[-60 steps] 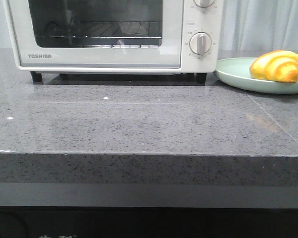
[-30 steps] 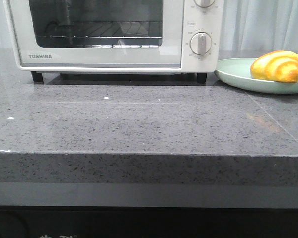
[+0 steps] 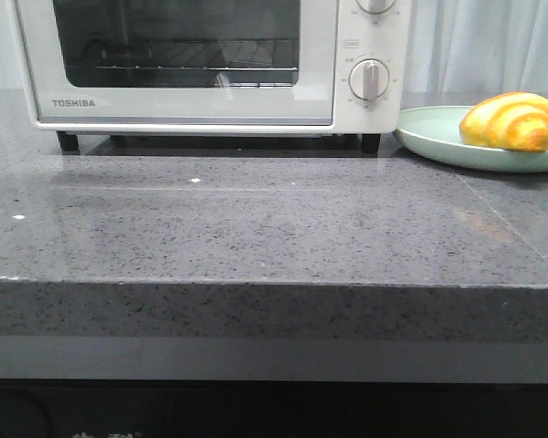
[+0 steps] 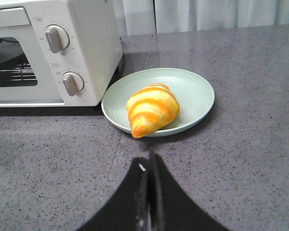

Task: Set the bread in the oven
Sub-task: 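Hook the oven door handle with the left gripper and pull it down open, then lower the right gripper onto the croissant on the green plate and grasp it, then lift the croissant with the right gripper and carry it into the oven, then release the croissant onto the oven rack and withdraw the right gripper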

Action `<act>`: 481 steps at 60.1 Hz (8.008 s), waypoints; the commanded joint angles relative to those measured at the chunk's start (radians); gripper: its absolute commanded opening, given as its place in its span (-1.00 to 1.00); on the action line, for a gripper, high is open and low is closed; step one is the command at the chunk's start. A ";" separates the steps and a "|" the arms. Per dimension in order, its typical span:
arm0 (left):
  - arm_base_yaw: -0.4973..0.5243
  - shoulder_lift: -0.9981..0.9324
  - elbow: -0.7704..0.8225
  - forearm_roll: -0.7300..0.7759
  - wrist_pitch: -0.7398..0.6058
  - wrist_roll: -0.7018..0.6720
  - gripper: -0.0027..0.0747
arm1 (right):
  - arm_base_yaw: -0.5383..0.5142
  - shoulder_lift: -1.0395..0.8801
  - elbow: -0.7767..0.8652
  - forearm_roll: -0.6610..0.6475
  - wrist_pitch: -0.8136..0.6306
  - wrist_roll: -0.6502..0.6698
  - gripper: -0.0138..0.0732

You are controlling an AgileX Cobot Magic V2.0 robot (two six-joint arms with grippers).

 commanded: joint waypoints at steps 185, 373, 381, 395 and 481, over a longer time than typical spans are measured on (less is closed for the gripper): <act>0.363 -0.919 0.642 0.043 0.106 -0.049 -0.98 | -0.020 1.134 -0.625 0.294 -0.103 0.175 0.44; 0.363 -0.919 0.642 0.043 0.107 -0.049 -0.98 | 0.538 1.466 -1.013 0.447 -0.384 0.117 -0.64; 0.363 -0.919 0.642 0.043 0.107 -0.049 -0.98 | 0.538 1.466 -1.013 0.447 -0.384 0.117 -0.28; 0.363 -0.919 0.642 0.043 0.107 -0.049 -0.98 | 0.538 1.466 -1.013 0.447 -0.386 0.117 0.38; 0.363 -0.919 0.642 0.043 0.107 -0.049 -0.98 | 0.302 0.619 -0.408 0.004 -0.086 0.117 -0.84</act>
